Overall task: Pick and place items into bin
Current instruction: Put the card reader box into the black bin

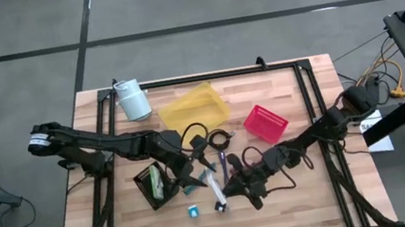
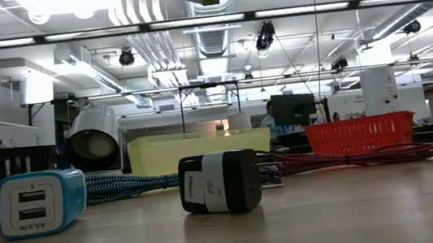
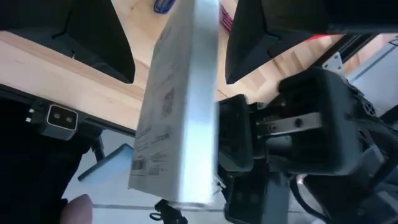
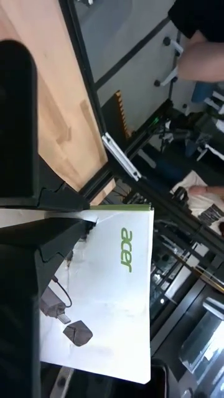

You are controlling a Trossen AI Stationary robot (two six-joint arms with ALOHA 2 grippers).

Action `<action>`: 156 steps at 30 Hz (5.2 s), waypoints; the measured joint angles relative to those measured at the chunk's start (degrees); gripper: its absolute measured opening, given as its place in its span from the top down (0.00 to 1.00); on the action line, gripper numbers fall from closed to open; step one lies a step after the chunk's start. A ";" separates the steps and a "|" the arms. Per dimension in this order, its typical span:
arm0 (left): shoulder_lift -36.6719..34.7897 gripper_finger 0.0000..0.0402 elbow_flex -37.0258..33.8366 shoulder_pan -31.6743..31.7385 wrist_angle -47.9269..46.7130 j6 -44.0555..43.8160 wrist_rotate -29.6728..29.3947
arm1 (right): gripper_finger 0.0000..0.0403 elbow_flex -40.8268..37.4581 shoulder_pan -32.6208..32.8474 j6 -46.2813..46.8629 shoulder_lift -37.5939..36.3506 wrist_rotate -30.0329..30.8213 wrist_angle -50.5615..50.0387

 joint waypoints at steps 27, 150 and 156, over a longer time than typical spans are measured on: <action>-0.09 0.94 -0.23 -0.06 0.50 0.15 0.91 | 0.95 0.33 -1.72 1.57 -1.52 -2.93 -0.20; -2.50 0.94 7.59 -6.68 -70.71 -122.99 -10.57 | 0.83 -1.92 -17.94 6.59 -20.42 3.62 -48.12; -1.79 0.94 8.18 -7.67 -70.17 -98.07 -9.24 | 0.83 -1.92 -17.96 6.57 -20.42 3.61 -48.11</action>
